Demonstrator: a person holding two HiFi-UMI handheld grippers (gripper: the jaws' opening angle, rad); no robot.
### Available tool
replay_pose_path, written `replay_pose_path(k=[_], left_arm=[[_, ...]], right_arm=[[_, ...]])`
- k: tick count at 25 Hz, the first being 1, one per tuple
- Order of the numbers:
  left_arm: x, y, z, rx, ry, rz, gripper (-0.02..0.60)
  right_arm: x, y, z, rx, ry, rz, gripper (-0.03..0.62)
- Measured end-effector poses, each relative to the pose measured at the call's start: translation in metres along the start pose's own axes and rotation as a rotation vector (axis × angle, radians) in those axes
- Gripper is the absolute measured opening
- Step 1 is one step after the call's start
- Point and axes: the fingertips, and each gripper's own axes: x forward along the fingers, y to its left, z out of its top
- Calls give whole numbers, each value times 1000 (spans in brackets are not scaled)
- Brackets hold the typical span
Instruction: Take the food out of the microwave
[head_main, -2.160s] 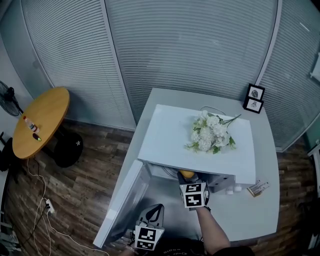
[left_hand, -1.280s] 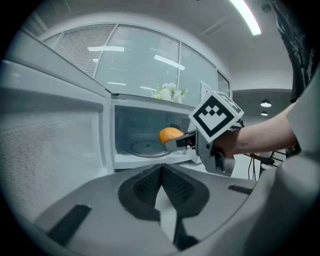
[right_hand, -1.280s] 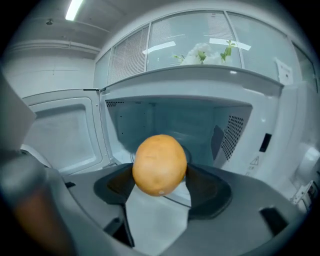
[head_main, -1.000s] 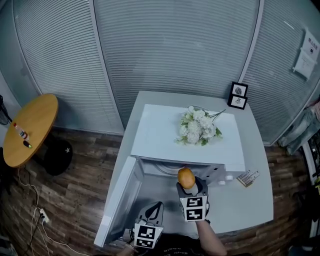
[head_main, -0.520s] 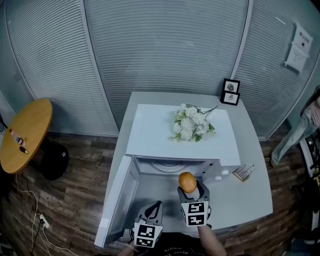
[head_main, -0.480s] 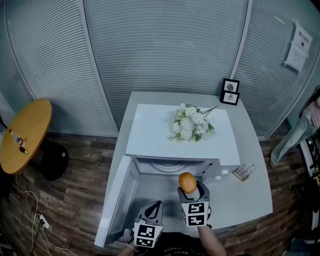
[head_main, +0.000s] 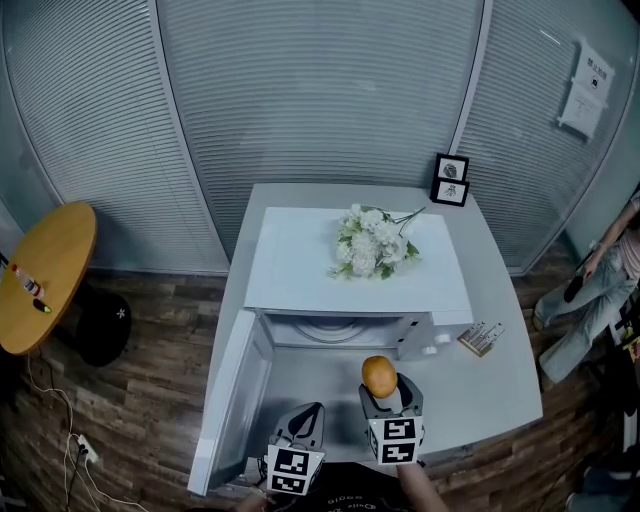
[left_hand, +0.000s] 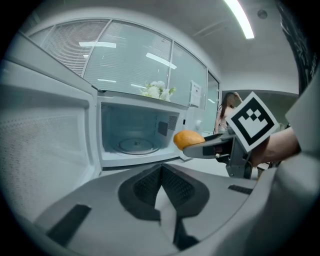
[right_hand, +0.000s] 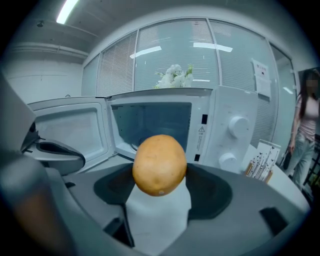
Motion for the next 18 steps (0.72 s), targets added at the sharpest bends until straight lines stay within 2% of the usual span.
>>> replay_pose_path(k=[18], left_arm=[[6, -8, -3, 25, 12, -43, 8]], right_arm=[[-30, -3, -29, 50, -14, -40, 318]])
